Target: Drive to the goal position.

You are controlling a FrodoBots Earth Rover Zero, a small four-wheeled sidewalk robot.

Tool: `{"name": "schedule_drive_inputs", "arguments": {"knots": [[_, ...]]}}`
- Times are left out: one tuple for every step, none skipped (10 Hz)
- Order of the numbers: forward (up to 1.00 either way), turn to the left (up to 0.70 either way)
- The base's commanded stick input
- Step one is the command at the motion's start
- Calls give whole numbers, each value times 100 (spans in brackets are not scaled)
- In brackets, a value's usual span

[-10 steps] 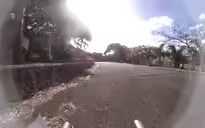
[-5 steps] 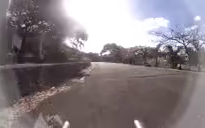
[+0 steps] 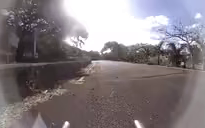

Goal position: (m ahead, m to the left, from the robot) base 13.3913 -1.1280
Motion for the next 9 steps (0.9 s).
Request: {"name": "schedule_drive_inputs", "arguments": {"knots": [[70,0],[70,0],[70,0],[70,0],[70,0],[70,0],[70,-4],[70,-9],[70,-24]]}}
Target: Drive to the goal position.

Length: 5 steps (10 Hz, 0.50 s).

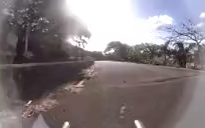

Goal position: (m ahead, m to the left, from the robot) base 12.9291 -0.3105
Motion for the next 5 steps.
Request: {"name": "schedule_drive_inputs", "arguments": {"knots": [[70,-29],[70,-33],[70,-34],[70,-34],[70,-34]]}}
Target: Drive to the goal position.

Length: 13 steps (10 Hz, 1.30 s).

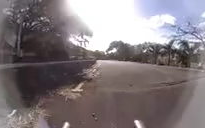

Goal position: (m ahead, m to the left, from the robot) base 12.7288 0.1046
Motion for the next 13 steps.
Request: {"name": "schedule_drive_inputs", "arguments": {"knots": [[70,-20],[70,-7],[70,0],[70,0],[70,0],[70,0],[70,0],[70,0],[70,0],[70,0],[70,0],[70,0],[70,0]]}}
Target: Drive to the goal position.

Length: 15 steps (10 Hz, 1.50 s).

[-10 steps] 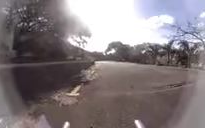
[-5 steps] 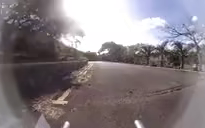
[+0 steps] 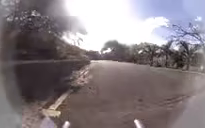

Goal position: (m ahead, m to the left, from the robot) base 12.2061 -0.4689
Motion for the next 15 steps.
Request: {"name": "schedule_drive_inputs", "arguments": {"knots": [[70,0],[70,0],[70,0],[70,0],[70,0],[70,0],[70,0],[70,-11],[70,-19],[70,-33],[70,-34],[70,-35],[70,-33],[70,-29],[70,-9]]}}
